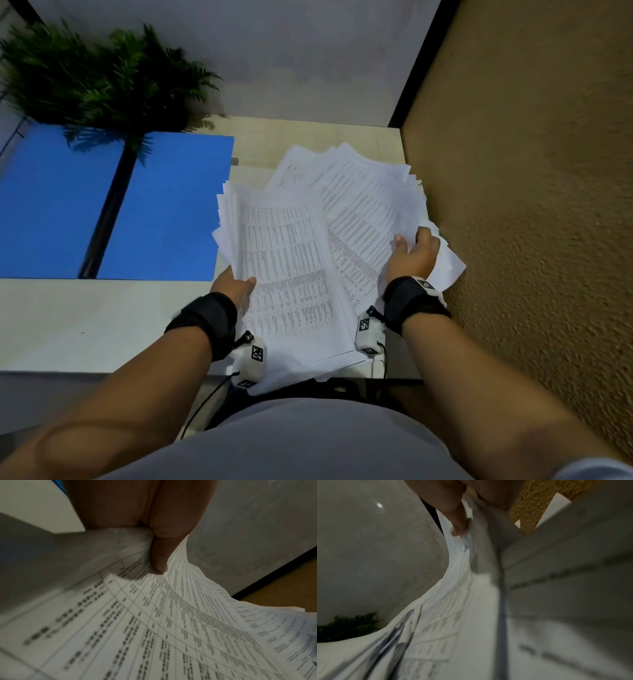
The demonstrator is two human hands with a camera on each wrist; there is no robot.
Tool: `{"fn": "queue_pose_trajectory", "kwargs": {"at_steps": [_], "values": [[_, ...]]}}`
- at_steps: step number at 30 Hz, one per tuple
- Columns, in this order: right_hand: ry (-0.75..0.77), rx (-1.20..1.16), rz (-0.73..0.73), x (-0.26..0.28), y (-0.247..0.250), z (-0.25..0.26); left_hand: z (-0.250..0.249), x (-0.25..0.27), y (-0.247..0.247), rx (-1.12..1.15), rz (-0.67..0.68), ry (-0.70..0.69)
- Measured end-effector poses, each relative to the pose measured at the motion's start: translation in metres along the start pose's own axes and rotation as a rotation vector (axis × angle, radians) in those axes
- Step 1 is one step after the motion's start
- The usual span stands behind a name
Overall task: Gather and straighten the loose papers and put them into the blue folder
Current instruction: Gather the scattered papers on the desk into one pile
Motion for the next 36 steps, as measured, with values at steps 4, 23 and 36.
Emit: {"fn": "queue_pose_trajectory", "kwargs": {"at_steps": [4, 23, 36], "values": [[-0.207, -0.22, 0.108, -0.001, -0.016, -0.023, 0.001, -0.002, -0.002, 0.02, 0.002, 0.016], [0.109, 0.199, -0.087, -0.032, 0.087, 0.08, 0.001, 0.005, -0.004, 0.12, -0.042, 0.057], [0.585, -0.438, -0.39, 0.0, 0.167, 0.218, -0.005, 0.016, 0.01, 0.176, -0.019, 0.035]]}}
Point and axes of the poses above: each hand's wrist, its own x-axis away from the middle knuckle, its own y-axis out of the back of the hand, z = x × y, the point moved 6 cm from there along -x, towards the middle knuckle, and after that the axes turned 3 degrees about -z, right-handed, at the moved point
